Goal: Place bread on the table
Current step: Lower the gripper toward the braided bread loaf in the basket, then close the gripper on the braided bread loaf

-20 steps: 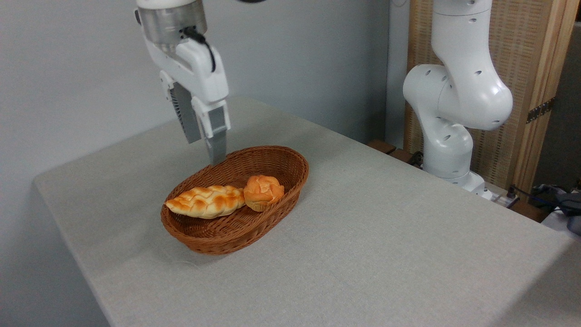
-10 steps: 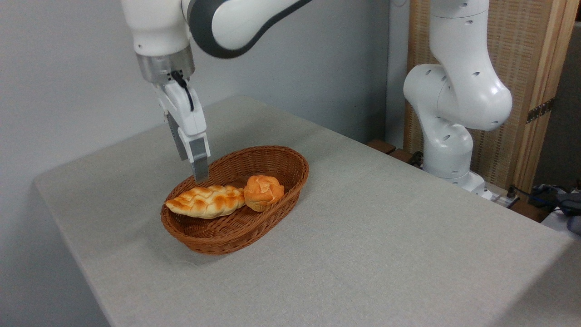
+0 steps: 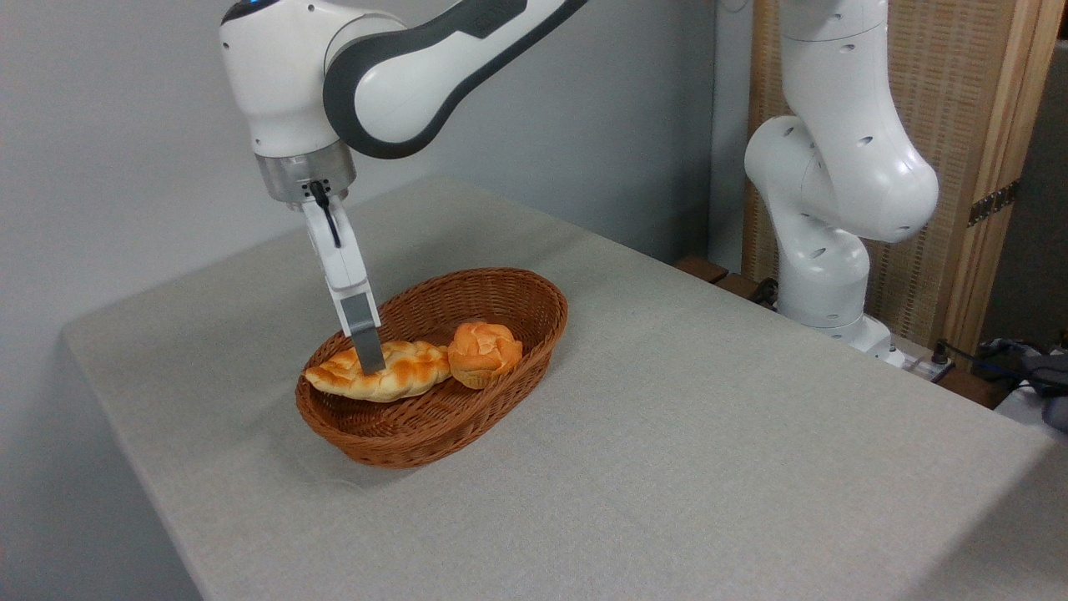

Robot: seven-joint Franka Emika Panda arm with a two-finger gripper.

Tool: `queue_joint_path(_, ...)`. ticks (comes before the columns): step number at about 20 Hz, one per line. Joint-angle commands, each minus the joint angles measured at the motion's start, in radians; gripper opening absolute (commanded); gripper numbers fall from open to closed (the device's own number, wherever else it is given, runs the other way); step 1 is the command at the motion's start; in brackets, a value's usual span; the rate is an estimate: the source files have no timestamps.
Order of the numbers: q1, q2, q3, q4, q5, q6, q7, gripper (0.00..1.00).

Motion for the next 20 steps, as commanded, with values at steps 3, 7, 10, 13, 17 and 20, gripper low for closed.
queue_joint_path(3, -0.005, 0.012, 0.007, -0.009, 0.057, 0.020, 0.009, 1.00)
queue_joint_path(7, -0.005, 0.024, -0.002, -0.009, 0.060, 0.021, 0.009, 1.00)
queue_joint_path(10, -0.005, 0.036, -0.005, -0.011, 0.051, 0.058, -0.002, 0.99)
queue_joint_path(13, -0.005, 0.037, -0.007, -0.011, 0.042, 0.061, 0.000, 0.67)
queue_joint_path(17, -0.005, 0.035, -0.005, -0.011, -0.031, 0.061, -0.002, 0.43)
queue_joint_path(20, -0.004, 0.033, -0.005, -0.009, -0.035, 0.061, 0.000, 0.43)
